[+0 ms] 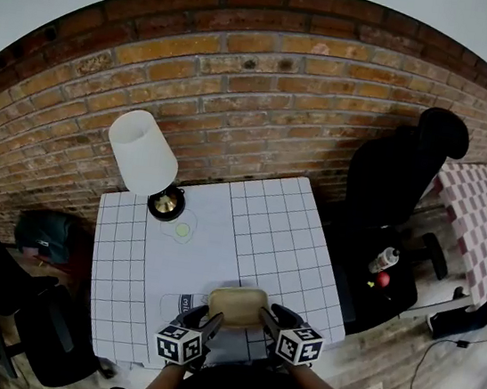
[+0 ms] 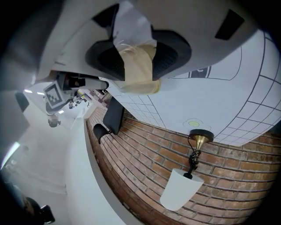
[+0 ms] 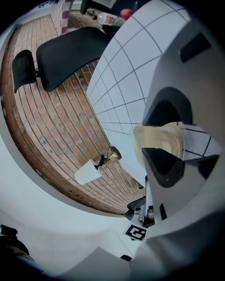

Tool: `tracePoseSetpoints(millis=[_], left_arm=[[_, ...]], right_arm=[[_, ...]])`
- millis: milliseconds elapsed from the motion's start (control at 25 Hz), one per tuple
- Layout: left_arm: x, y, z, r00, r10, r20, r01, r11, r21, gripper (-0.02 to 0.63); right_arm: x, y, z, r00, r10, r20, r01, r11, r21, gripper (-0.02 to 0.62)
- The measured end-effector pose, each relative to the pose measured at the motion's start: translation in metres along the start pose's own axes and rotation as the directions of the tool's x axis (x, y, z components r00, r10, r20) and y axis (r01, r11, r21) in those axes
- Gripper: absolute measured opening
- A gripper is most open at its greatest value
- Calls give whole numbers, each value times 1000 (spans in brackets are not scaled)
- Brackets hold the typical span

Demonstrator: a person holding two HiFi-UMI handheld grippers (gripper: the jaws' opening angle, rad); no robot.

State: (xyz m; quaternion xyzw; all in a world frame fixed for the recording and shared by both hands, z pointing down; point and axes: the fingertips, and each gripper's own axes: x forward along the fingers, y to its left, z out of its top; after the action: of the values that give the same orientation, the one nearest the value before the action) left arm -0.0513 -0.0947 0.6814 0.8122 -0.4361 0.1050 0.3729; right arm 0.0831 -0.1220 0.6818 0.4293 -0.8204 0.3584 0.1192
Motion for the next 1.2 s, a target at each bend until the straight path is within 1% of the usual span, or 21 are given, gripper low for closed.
tracePoseSetpoints(millis=[200,440,640,960,1040,1200], left_arm=[[0,7,0,1000,17,6,-17,999,-31,187],[2,5,-4,1000,-2,-3,2,999,-49,187],[0,5,1,1000,3,10,-3,999,-38,187],[-9,5,18,998,17,65,-15,1000,-16,187],[-11,4,23,997,17,82,-16,1000,-15,187],[-15,3,36,993,16,120,-16,1000,-1,187]], right_arm=[[1,0,-1,1000,-3,-4,3,1000,3,132],[0,0,-2,1000,-6,-3,6,1000,6,132],[-1,4,2,1000,-6,12,6,1000,1,132],[-6,14,17,998,15,60,-15,1000,-2,126],[-7,16,23,997,14,75,-13,1000,-10,112],[-11,20,41,991,7,134,-1,999,-39,53]])
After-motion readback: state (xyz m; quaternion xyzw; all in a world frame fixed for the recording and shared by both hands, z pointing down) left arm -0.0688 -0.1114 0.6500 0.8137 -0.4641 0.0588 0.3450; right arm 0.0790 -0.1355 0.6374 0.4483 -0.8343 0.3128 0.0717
